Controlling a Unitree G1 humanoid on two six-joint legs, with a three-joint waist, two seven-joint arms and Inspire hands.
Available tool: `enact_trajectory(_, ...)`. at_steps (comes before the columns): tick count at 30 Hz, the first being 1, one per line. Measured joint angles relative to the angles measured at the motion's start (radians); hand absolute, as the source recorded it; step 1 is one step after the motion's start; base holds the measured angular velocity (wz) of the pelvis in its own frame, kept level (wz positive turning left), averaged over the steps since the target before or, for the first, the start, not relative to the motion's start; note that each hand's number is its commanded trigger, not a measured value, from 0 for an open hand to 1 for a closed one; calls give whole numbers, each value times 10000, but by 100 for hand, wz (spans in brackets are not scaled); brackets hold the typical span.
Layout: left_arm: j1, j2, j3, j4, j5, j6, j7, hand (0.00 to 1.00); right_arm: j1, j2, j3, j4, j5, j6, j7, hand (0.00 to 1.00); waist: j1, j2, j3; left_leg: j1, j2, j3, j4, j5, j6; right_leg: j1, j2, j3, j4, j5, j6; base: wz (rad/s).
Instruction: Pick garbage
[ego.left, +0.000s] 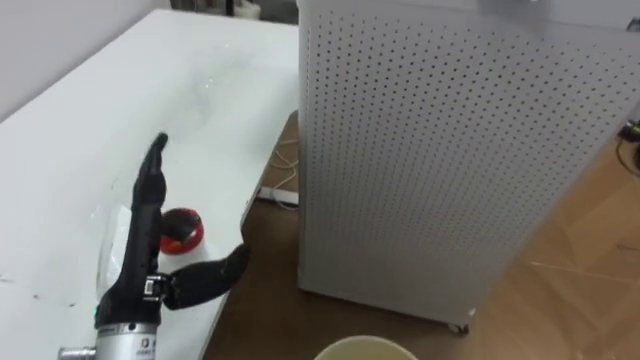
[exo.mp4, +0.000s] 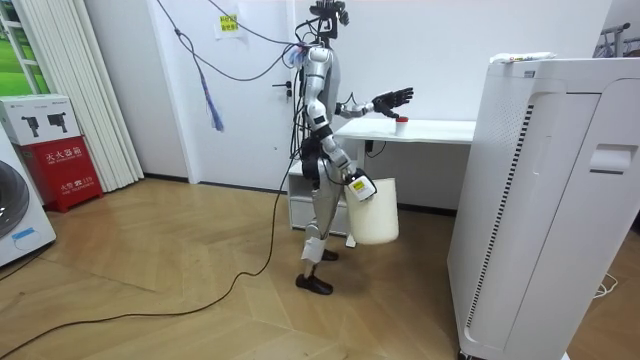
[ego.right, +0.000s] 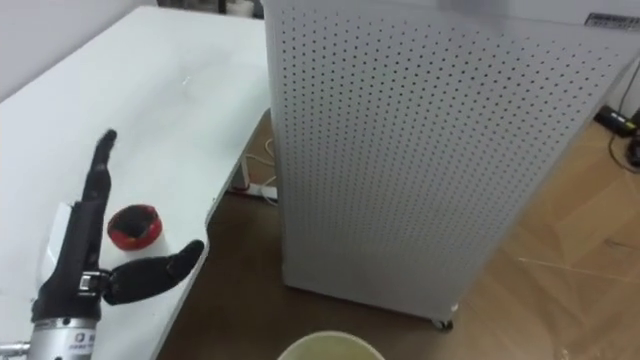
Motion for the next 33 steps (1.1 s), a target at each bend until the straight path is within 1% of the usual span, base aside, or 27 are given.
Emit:
enact_trajectory(5,79,-6,-5,-21,-6,0,121,0,-71,2,15,19,-89,6,198,100,63,-17,-2,28,-10,-27,-64,-3,-7,18,10,-36,2,0,-1,1)
enact_trajectory(8,211,-6,-10,-46,-25,1,295,0,-69,6,71,62,-83,52,449,100,157,-54,-1,187,-84,-39,-167,2,-20,116,10,-63,1,0,-2,-3)
enact_trajectory(12,340,-5,-68,-210,-23,-14,518,0,-69,5,115,91,-81,108,634,100,284,-153,-22,201,-90,-124,-188,11,-34,162,-9,-271,0,4,-9,5)
enact_trajectory(14,350,-4,-78,-210,-25,-13,605,0,-69,5,123,110,-83,111,636,100,307,-177,-12,238,-109,-215,-138,13,-36,243,-32,-440,-15,4,-9,11)
enact_trajectory(20,362,-4,-145,-209,-57,-13,879,0,-126,4,139,133,-74,134,639,100,343,-246,13,318,-133,-344,-177,13,-37,421,-40,-581,-150,5,-10,6)
enact_trajectory(23,415,1,-225,-209,-258,-13,928,0,-131,5,328,131,-84,134,616,100,356,-272,6,349,-132,-375,-222,13,-37,443,-42,-648,-165,5,-10,0)
enact_trajectory(25,623,8,-367,-206,-525,-11,923,0,-112,11,442,131,-143,136,611,100,348,-277,6,355,-138,-386,-273,13,-36,459,-43,-690,-229,5,-10,0)
enact_trajectory(28,918,3,-446,-205,-612,-4,866,0,-91,24,442,128,-341,188,621,100,344,-273,6,344,-135,-385,-296,12,-37,474,-31,-690,-320,5,-10,0)
enact_trajectory(31,1066,-6,-490,-57,-944,29,681,0,-85,24,440,130,-468,212,617,100,343,-272,5,352,-126,-368,-344,12,-37,451,-22,-683,-331,4,-10,-1)
enact_trajectory(33,1140,-16,-490,79,-948,46,607,0,-61,23,439,129,-520,212,619,100,334,-281,3,353,-127,-329,-375,13,-36,420,-23,-663,-328,4,-10,-5)
